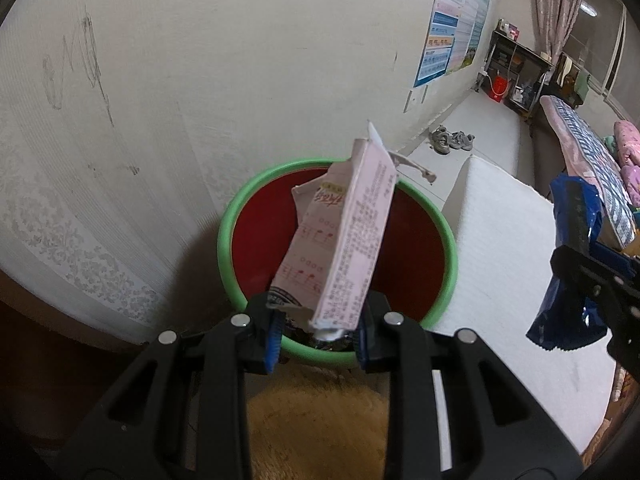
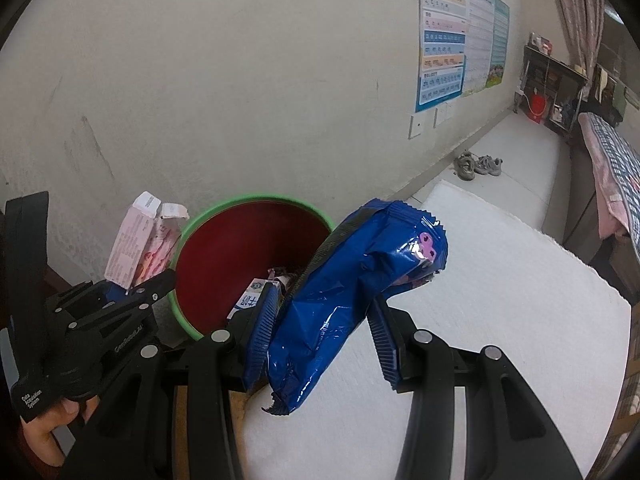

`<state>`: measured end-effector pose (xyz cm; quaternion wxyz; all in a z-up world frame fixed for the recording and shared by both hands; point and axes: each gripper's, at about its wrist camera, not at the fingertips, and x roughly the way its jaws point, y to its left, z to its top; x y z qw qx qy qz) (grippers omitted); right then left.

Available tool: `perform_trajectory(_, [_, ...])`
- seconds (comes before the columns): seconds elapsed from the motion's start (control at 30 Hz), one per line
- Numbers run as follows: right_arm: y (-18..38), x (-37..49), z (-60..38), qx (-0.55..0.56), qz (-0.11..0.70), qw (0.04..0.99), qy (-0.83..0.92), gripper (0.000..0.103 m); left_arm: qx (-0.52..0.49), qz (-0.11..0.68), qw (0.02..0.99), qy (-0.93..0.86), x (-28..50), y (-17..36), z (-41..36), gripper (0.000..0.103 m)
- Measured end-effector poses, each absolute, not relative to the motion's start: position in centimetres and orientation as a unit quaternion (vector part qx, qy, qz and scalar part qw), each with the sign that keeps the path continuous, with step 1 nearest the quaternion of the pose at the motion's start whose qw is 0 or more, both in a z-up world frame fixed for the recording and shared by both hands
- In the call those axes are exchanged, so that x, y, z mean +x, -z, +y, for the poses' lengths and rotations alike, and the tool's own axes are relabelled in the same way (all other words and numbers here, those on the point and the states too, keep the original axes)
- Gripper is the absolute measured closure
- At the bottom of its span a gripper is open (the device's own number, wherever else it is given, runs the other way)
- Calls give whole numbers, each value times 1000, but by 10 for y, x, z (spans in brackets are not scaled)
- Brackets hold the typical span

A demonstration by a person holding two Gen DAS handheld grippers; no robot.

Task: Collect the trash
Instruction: 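Carry the pink packet and blue bag over the red bin with both tools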

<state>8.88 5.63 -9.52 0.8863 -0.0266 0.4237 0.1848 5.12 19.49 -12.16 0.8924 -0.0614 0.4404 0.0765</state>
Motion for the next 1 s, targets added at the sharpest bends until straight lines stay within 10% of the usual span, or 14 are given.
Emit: perform_trajectory(1.0, [119, 122, 92, -71, 441, 868, -216, 58, -70, 456, 882, -97, 92, 140, 221, 76])
